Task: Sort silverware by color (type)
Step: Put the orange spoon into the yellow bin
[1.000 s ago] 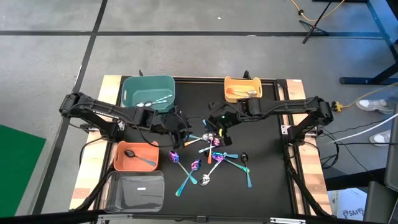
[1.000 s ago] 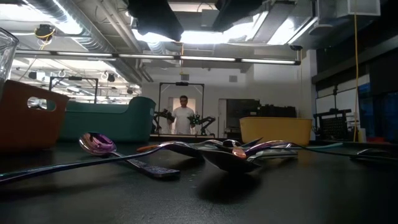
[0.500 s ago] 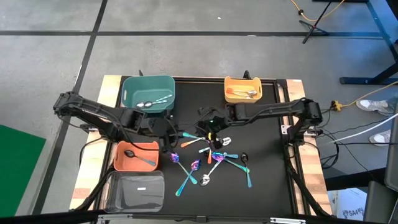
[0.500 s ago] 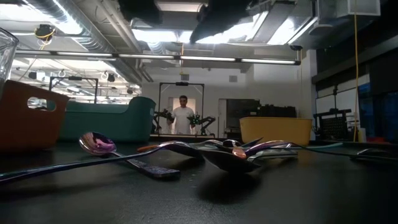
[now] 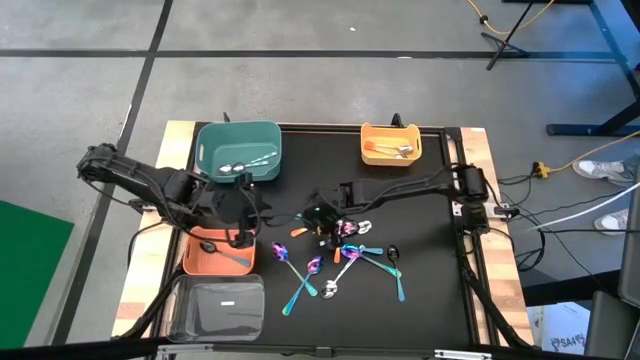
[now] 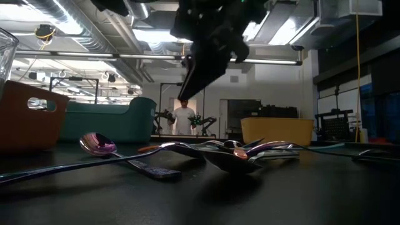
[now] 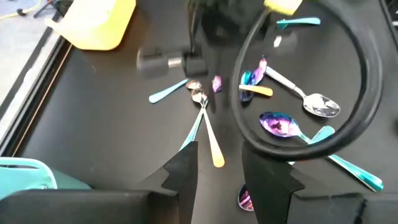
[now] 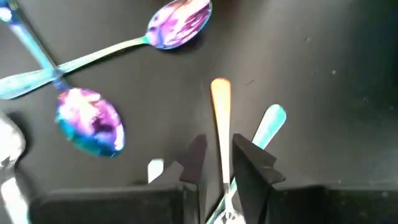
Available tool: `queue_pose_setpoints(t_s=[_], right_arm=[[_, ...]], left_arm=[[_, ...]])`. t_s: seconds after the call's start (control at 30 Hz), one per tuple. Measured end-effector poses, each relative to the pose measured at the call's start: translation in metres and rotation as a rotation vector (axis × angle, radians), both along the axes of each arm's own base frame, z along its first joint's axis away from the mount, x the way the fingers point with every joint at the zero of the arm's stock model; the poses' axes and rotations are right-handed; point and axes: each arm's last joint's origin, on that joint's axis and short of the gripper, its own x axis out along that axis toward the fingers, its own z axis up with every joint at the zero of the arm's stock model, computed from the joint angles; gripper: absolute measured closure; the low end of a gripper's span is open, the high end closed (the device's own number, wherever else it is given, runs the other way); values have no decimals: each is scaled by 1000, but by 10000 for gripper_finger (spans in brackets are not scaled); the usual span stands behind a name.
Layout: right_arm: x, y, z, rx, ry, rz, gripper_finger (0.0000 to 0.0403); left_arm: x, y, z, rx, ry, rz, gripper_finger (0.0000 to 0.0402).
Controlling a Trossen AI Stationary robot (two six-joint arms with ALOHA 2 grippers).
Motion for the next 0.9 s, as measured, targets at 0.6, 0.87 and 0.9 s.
queue_pose_setpoints(t_s=[0.6, 0.87, 0.9], right_arm=[[13, -8, -47, -73, 84, -53, 340], [15, -15, -55, -67, 100, -59, 340], [14, -16, -56, -68, 106, -62, 340]], left_arm=[[-2, -1, 0, 1, 4, -4, 283], [-1, -1, 0, 0, 1, -2, 283], [-1, -1, 0, 1, 1, -2, 283]])
